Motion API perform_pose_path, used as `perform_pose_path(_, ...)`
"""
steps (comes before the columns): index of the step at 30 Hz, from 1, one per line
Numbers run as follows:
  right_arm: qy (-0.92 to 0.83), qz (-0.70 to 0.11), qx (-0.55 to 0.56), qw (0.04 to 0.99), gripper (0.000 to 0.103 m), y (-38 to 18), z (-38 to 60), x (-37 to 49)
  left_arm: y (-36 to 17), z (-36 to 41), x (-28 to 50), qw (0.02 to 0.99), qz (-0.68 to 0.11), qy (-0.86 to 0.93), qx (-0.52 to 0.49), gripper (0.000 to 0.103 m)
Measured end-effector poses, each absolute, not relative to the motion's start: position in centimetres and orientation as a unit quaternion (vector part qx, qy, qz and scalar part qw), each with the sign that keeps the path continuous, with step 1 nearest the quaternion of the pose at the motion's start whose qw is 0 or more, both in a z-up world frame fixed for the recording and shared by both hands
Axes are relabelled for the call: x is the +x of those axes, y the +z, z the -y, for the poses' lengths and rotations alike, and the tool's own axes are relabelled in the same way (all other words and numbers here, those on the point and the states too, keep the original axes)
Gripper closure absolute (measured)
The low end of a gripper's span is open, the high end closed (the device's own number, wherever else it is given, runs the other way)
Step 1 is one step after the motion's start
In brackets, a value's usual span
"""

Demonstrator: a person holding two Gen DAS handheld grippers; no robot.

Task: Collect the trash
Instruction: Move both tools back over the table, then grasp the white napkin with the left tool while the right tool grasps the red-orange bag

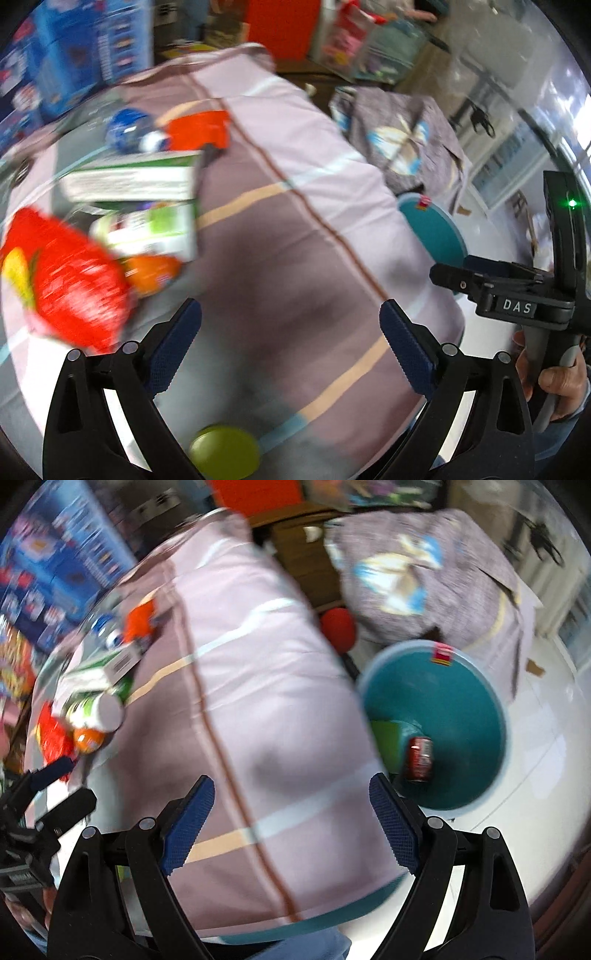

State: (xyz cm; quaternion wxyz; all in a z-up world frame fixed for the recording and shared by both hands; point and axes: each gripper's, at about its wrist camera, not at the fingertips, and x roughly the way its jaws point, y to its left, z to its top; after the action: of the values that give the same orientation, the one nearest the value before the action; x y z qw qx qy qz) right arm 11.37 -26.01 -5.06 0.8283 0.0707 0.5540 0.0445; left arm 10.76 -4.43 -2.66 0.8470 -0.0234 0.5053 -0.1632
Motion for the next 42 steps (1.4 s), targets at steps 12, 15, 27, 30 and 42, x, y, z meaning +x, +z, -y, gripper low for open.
perform_pose_path(12, 0.101, -0.555, -0.012, 0.826, 0.021, -3.4, 14.8, 11.5, -2.4, -9.0, 7.5, 0.873, -0.476, -0.081, -0.068, 0.006)
perform_pose_path(15, 0.131, -0.553, -0.04, 0.822, 0.021, -2.8, 11.1, 11.8, -3.5, -13.4, 6.6, 0.873, -0.478, -0.053, -0.078, 0.005)
perform_pose_path(27, 0.251, -0.538, -0.134, 0.793, 0.021, -2.9, -4.4, 12.6, -7.5, -22.4, 3.4, 0.853, -0.501, -0.019, -0.143, 0.005)
perform_pose_path(30, 0.257, -0.537, -0.151, 0.789, 0.021, -3.7, -6.3, 13.3, -8.1, -22.6, 3.6, 0.851, -0.505, -0.031, -0.141, 0.005)
perform_pose_path(42, 0.285, -0.531, -0.144, 0.785, 0.065, -5.2, -7.5, 14.3, -8.5, -20.5, 4.5, 0.857, -0.5, -0.081, -0.096, 0.004)
